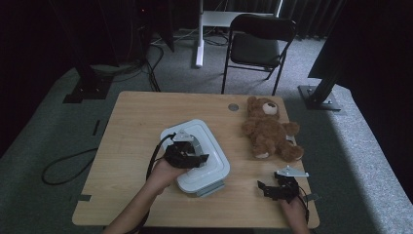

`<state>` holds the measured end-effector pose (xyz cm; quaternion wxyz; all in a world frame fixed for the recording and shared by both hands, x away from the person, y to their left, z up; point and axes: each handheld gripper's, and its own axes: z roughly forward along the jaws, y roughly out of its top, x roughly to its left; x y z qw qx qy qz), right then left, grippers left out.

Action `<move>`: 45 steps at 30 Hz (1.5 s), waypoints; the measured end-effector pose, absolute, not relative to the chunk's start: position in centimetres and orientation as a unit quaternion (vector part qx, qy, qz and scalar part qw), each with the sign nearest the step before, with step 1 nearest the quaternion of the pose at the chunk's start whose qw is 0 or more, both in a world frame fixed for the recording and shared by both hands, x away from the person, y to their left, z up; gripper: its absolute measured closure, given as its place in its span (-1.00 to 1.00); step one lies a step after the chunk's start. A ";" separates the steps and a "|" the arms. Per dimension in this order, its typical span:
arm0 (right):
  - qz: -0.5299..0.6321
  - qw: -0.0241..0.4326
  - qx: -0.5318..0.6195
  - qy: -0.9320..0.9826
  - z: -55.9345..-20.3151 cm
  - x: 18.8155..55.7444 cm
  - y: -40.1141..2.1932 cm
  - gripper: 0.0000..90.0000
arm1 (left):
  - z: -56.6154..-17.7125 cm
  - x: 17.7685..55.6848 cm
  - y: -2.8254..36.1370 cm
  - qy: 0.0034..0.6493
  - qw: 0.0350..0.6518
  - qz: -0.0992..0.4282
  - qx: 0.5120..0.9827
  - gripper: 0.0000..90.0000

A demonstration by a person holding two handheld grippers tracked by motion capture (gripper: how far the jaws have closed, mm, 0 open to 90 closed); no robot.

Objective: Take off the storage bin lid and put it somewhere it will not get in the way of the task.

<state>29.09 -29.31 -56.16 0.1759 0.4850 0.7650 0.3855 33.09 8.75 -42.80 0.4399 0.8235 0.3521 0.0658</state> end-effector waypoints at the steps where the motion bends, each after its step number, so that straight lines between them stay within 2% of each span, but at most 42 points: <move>1: 0.386 0.176 0.485 0.765 -56.2 29.1 -29.3 -0.70 | -42.8 33.1 8.7 0.351 0.442 0.063 0.823 0.23; 16: 0.389 0.173 0.486 0.763 -56.2 29.1 -29.4 -0.70 | -41.9 32.3 9.2 0.339 0.466 0.051 0.815 0.49; 28: 0.390 0.172 0.486 0.763 -56.2 29.1 -29.4 -0.70 | -39.7 31.3 9.8 0.307 0.475 0.063 0.822 0.50; 45: 0.389 0.171 0.487 0.763 -56.2 29.1 -29.4 -0.70 | -37.8 30.3 12.9 0.310 0.477 0.079 0.818 0.50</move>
